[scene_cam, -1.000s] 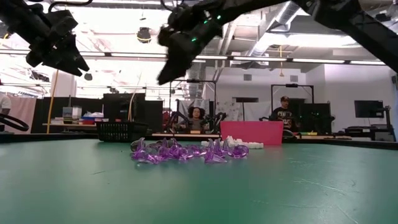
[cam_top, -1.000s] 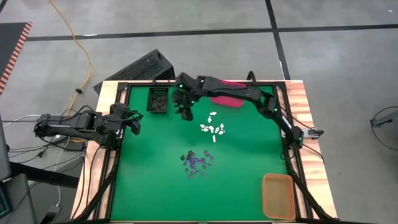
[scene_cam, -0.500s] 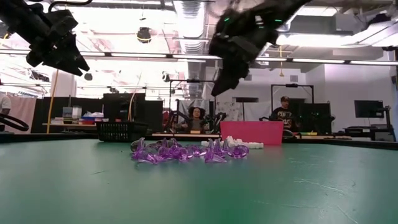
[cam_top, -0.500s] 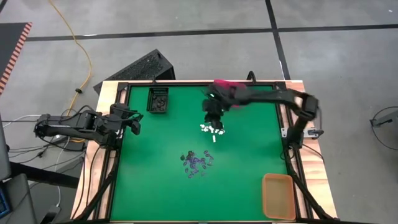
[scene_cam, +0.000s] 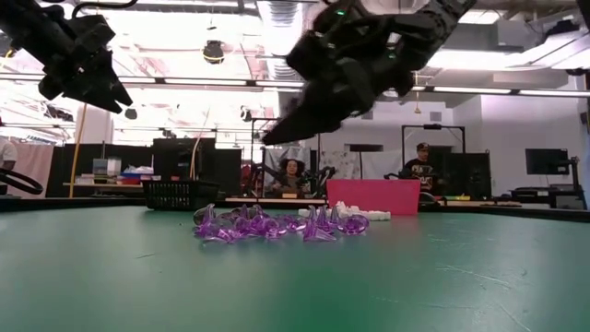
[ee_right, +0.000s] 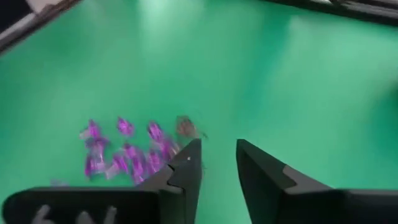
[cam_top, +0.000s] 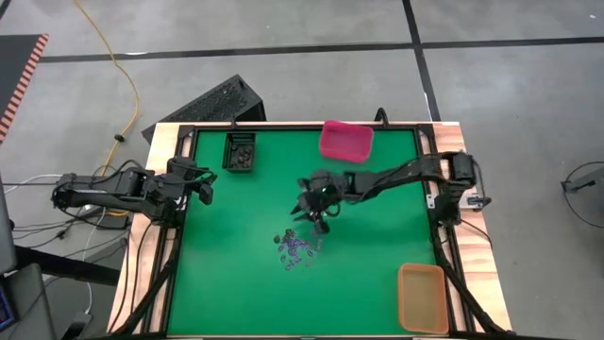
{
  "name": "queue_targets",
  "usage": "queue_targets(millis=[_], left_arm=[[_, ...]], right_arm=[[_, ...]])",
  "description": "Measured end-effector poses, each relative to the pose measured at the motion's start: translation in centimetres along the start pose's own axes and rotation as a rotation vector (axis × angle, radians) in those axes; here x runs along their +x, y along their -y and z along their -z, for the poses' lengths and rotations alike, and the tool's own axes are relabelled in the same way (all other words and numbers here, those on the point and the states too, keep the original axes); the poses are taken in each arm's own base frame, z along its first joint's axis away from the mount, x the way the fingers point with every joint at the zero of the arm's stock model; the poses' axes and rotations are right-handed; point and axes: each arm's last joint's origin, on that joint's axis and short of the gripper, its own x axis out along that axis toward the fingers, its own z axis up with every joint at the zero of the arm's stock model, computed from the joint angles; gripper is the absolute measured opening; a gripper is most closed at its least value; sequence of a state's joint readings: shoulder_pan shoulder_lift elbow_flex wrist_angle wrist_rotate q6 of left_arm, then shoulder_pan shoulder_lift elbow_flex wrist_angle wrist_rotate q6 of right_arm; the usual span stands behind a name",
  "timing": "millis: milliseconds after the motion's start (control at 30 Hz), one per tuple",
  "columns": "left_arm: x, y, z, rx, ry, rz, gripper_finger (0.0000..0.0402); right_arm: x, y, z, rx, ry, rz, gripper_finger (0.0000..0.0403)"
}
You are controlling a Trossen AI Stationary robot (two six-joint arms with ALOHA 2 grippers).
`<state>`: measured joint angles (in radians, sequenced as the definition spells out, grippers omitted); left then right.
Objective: Sort Halloween decoration
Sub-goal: Put the brown skull toy into the black bin
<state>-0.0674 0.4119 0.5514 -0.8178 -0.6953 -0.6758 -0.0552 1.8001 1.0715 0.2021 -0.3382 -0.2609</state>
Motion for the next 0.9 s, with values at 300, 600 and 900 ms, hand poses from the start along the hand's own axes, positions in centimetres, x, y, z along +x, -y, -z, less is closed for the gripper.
queue_targets(millis=[300, 600, 900], left_arm=[[0.3, 0.3, 0.1, 0.016, -0.031, 0.007, 0.0183], [0.6, 0.6, 0.2, 0.021, -0.065, 0.02, 0.0183], [0.6, 0.7, 0.3, 0.024, -0.069, 0.017, 0.0183]], right_arm=[[3.4, 0.1, -0.4, -0.021, 0.027, -0.166, 0.0218], [6.7, 0.4, -1.1, -0.066, 0.039, -0.193, 0.022], [8.2, 0.6, -0.3, -0.061, 0.005, -0.208, 0.0218]])
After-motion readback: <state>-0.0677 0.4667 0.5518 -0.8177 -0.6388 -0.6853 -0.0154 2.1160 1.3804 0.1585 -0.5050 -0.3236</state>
